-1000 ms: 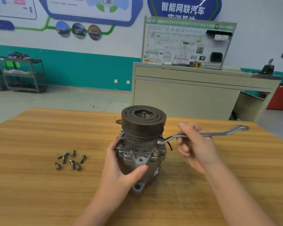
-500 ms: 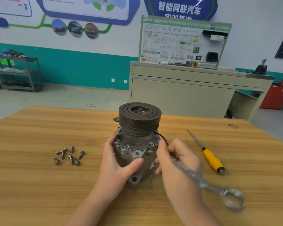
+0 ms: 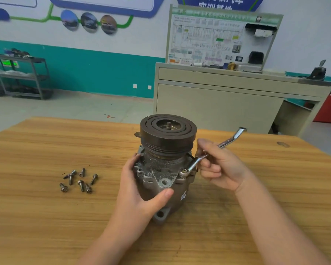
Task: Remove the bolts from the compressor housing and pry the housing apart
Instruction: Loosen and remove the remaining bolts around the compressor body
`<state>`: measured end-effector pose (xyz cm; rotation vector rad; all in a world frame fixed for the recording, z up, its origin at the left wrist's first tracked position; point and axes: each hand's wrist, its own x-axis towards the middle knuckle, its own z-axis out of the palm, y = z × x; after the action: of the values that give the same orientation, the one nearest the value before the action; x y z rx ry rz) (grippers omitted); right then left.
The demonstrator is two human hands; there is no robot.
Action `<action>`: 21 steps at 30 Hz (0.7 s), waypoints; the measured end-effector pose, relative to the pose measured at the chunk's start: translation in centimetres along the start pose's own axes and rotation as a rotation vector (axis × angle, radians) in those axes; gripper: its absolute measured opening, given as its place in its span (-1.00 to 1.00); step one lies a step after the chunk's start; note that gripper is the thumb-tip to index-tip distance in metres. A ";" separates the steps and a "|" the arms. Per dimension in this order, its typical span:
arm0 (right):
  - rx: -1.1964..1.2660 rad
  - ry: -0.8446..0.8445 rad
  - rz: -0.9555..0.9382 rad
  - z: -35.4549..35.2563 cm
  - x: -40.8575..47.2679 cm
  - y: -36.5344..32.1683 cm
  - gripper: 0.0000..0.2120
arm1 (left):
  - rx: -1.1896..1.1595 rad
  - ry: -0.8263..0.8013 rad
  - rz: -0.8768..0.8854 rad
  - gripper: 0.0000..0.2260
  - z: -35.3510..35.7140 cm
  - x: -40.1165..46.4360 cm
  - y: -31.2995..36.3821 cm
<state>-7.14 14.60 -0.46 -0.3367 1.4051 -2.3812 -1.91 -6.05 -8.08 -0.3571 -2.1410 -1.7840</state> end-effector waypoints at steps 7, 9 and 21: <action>-0.082 0.374 -0.530 1.8 -4.0 4.5 -0.65 | 0.025 -0.004 -0.001 -0.15 0.0 0.2 0.0; -0.336 0.528 -0.678 3.0 -4.2 6.2 -0.68 | 0.026 -0.004 0.001 -0.16 0.1 0.2 0.0; -0.700 0.515 -0.742 3.5 -3.4 6.9 -0.73 | 0.031 -0.009 0.006 -0.15 -0.2 0.2 -0.2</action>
<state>-1.53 10.16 -4.89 -0.5062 2.7605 -2.5102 -2.16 -6.26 -8.15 -0.3635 -2.1691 -1.7471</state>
